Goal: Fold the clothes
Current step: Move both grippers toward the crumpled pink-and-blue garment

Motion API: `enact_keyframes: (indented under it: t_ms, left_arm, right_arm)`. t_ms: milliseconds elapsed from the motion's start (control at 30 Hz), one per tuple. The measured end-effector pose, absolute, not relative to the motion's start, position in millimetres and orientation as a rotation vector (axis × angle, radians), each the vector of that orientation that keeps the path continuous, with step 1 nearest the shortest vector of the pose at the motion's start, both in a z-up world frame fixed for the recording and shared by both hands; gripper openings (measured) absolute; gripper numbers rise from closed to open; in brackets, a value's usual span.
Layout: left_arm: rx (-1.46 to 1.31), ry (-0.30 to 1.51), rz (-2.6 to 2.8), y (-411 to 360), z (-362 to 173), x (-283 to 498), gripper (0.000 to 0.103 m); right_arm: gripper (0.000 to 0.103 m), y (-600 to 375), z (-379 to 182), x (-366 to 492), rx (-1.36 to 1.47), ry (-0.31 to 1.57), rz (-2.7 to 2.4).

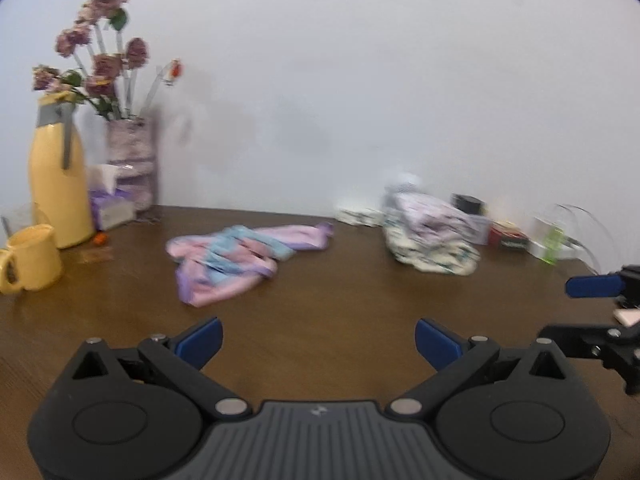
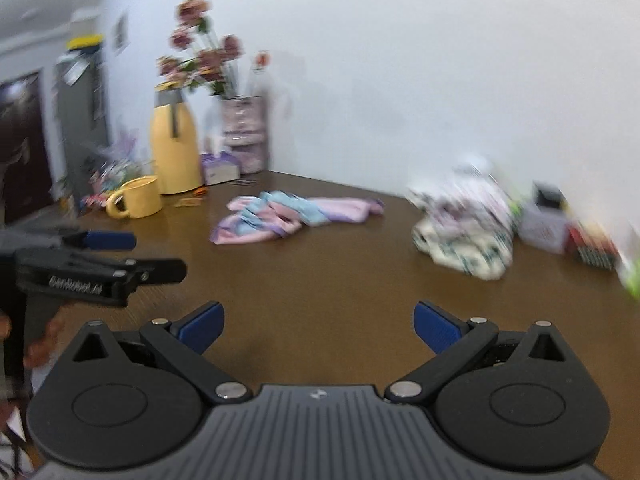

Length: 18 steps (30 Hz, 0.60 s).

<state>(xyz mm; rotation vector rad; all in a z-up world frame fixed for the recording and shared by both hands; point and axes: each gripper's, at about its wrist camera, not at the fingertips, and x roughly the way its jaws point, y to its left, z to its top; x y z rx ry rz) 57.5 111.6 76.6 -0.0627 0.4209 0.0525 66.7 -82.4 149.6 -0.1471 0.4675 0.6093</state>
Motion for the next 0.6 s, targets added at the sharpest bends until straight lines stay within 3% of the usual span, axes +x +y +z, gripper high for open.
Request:
enact_keyframes:
  t_ms: [400, 600]
  left_arm:
    - [0.025, 0.585, 0.281, 208, 62, 178, 0.098]
    - [0.02, 0.632, 0.224, 233, 34, 225, 0.083]
  right_arm:
    - [0.101, 52, 154, 219, -0.28, 0.477, 0.689]
    - [0.082, 118, 126, 289, -0.294, 0.55, 0.762]
